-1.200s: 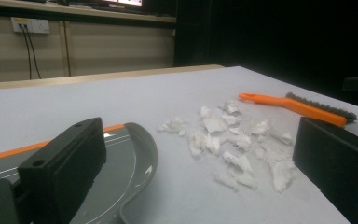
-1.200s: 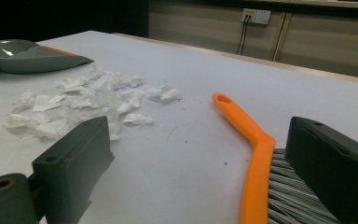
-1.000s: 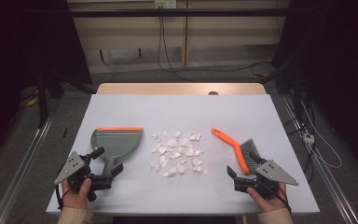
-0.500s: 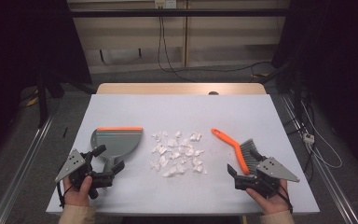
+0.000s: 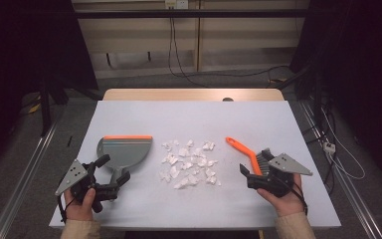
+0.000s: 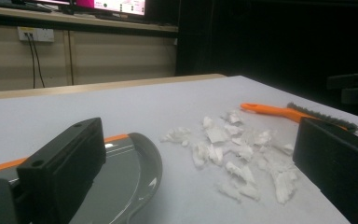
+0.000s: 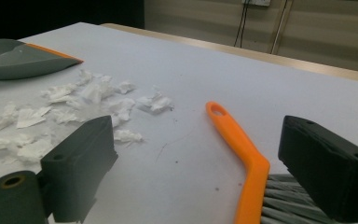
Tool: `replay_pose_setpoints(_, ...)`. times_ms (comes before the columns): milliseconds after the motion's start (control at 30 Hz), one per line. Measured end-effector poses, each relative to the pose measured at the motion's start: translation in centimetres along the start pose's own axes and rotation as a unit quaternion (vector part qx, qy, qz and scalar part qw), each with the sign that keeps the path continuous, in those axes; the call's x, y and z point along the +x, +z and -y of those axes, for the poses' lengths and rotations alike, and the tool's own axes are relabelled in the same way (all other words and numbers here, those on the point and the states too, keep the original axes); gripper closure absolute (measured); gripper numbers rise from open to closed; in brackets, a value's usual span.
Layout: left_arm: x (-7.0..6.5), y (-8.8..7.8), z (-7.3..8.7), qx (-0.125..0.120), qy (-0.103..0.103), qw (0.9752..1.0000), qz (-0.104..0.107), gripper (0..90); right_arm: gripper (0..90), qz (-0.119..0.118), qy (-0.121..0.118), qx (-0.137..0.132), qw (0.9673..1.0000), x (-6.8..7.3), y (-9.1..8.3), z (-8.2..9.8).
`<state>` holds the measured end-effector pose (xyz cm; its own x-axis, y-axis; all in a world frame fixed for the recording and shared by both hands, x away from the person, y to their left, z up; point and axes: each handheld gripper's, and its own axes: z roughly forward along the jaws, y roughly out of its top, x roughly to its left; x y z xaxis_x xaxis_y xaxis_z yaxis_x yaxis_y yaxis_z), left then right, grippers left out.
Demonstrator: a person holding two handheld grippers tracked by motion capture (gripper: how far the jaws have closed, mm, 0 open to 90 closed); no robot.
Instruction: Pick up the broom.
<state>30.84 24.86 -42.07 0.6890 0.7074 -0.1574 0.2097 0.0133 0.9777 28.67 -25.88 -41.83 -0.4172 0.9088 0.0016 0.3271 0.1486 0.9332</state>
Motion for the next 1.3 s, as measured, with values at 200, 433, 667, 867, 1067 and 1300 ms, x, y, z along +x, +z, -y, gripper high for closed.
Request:
replay_pose_setpoints(200,-0.2,0.0,0.1,0.004,0.006,1.0000,0.005,2.3,11.8,-0.012,0.013,0.022,0.9996,-0.7,1.4,-1.1)
replay_pose_setpoints(433,-0.1,-0.4,0.0,-0.001,0.000,1.0000,0.001,2.3,21.1,-0.023,0.020,0.051,0.9983,-1.3,3.2,-1.8)
replay_pose_setpoints(667,0.0,-0.8,-0.1,-0.002,0.002,1.0000,0.000,2.3,33.4,-0.037,0.013,0.074,0.9965,-2.0,4.7,-2.8)
replay_pose_setpoints(867,-0.1,-1.2,-0.1,-0.003,0.003,1.0000,-0.005,2.3,45.1,-0.041,0.007,0.091,0.9950,-2.6,5.7,-3.5)
replay_pose_setpoints(1067,0.0,-1.2,0.0,-0.002,0.002,1.0000,-0.003,2.3,50.4,-0.043,0.021,0.094,0.9944,-3.6,6.3,-3.8)
replay_pose_setpoints(1300,-0.2,-1.0,-0.1,0.000,0.004,1.0000,0.001,2.3,57.4,-0.051,0.011,0.195,0.9794,-5.2,7.7,-3.8)
